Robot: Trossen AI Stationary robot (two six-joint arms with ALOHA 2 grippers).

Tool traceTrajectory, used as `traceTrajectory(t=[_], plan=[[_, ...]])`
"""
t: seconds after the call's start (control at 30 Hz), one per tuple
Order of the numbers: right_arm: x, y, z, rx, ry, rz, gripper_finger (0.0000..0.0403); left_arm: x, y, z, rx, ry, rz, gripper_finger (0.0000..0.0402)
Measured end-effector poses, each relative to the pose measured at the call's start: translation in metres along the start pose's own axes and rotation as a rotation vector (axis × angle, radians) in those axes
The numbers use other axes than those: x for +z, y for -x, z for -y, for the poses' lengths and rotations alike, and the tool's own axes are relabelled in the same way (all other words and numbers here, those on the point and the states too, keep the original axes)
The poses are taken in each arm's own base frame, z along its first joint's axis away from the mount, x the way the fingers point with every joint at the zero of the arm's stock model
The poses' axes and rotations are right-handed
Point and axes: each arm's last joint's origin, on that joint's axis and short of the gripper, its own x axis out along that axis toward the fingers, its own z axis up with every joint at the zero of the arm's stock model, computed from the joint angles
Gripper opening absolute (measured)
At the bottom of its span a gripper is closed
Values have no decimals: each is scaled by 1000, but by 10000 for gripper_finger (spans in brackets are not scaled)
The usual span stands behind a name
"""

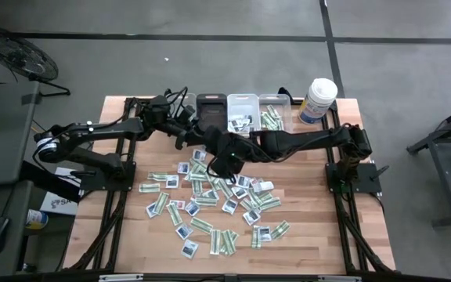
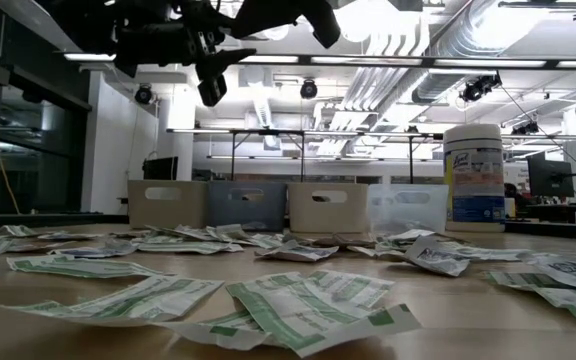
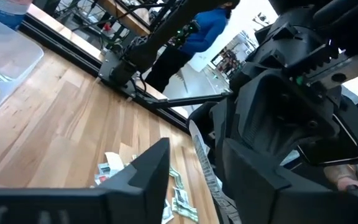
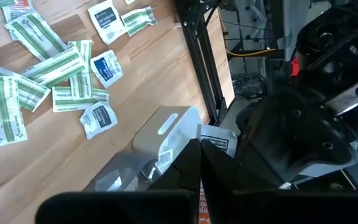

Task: Pick & Place First Aid Supplies
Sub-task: Put the orange ointment pack into the gray bin

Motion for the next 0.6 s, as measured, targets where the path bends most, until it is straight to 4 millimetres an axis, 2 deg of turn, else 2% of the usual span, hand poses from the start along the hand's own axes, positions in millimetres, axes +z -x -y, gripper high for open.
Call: traceTrajectory(t=[0.43, 0.6], plan=[[-2, -1, 1, 1, -11, 3, 0, 0, 0, 0, 5, -50, 4, 9], [-2, -1, 1, 0, -11, 3, 0, 0, 0, 0, 5, -61, 5, 4]])
